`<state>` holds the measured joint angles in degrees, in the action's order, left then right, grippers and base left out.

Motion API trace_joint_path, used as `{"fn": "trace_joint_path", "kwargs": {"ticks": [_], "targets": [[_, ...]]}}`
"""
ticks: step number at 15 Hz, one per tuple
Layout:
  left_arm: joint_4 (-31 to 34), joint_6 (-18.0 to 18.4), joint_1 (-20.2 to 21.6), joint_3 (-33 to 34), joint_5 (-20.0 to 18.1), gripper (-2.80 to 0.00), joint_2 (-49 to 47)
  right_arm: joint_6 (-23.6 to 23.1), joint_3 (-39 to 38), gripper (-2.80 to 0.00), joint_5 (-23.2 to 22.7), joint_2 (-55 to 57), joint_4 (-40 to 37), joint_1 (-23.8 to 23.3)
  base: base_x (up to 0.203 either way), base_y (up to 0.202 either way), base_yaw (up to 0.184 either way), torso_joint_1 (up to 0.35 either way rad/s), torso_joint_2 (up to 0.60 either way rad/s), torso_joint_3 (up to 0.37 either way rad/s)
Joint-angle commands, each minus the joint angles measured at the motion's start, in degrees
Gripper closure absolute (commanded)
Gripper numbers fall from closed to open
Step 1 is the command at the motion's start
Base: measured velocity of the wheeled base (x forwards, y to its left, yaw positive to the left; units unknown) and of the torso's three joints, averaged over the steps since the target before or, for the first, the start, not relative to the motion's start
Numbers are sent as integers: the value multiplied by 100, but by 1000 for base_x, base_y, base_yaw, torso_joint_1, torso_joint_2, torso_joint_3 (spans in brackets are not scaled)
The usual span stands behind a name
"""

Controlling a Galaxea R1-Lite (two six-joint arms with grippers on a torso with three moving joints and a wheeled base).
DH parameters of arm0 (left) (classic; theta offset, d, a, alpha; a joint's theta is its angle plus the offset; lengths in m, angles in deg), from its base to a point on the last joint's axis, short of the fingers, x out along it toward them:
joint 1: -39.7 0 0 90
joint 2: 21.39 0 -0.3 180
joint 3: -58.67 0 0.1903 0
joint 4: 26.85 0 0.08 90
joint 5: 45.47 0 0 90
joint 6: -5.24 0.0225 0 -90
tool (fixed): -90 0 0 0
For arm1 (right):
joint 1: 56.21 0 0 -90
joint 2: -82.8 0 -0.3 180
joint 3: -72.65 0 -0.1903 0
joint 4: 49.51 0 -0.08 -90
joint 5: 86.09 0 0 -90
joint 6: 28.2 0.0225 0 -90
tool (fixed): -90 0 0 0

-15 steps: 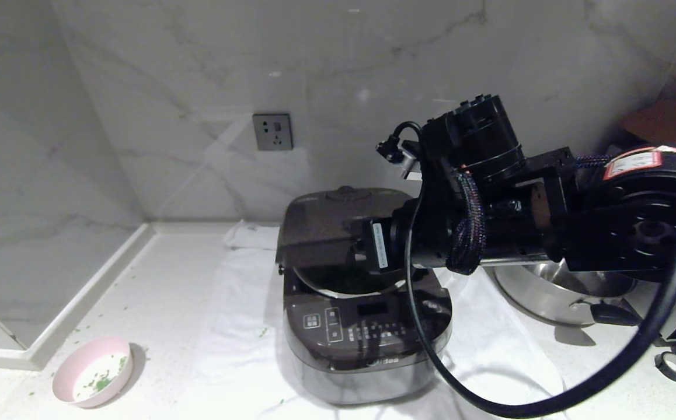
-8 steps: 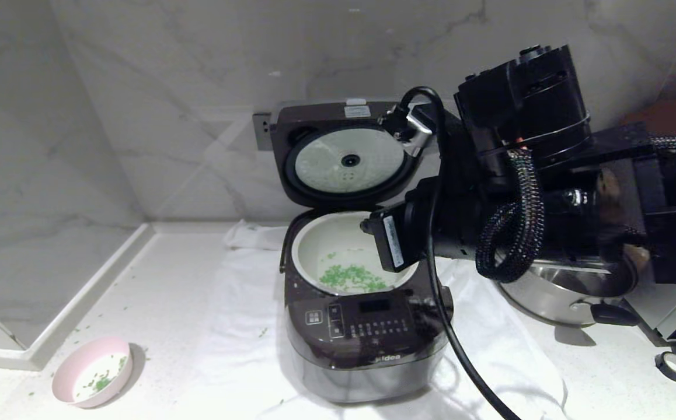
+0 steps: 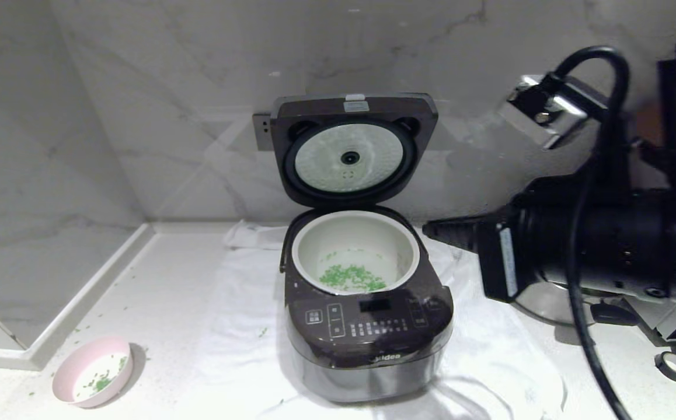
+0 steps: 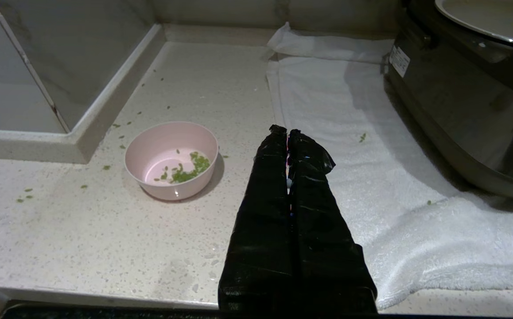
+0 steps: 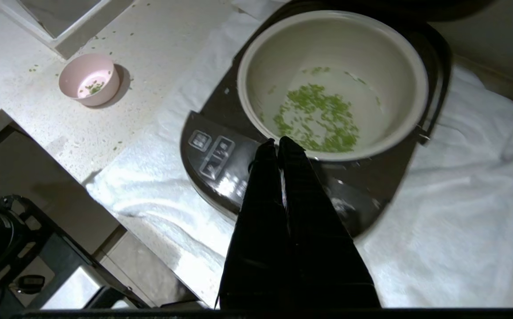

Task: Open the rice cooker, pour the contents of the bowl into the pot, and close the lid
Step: Turn on the tap

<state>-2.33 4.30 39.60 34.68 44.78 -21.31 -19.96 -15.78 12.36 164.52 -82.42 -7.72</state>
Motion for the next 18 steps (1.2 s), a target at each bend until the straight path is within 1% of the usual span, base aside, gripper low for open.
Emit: {"fn": "trace_joint_path", "kwargs": {"ticks": [1,3,4,6,9,13,15,18], "targets": [[-9,-3,1,1,2,0,9,-4,-622,0,114,-1132,-3,-166,0,0,0,0,0,0],[-2,-3,1,1,2,0,2,-12,-1003,0,352,-1753,-7,-435,0,0,0,0,0,0],[0,-3,1,1,2,0,10,-16,-1128,0,448,-2068,-13,-644,0,0,0,0,0,0],[0,-3,1,1,2,0,10,-44,-1261,0,528,-2516,-25,-1405,0,0,0,0,0,0],[-6,-3,1,1,2,0,2,-279,-1416,0,556,-3229,-83,-2639,0,0,0,0,0,0],[-9,-29,10,1,11,0,5,-542,-1984,0,613,-4182,-115,-3986,0,0,0,0,0,0],[-9,-29,10,1,11,0,2,-763,-2275,0,632,-4658,-248,-4328,0,0,0,0,0,0],[-9,-29,10,1,11,0,3,-1044,-2360,0,648,-5135,-351,-4830,0,0,0,0,0,0]]}}
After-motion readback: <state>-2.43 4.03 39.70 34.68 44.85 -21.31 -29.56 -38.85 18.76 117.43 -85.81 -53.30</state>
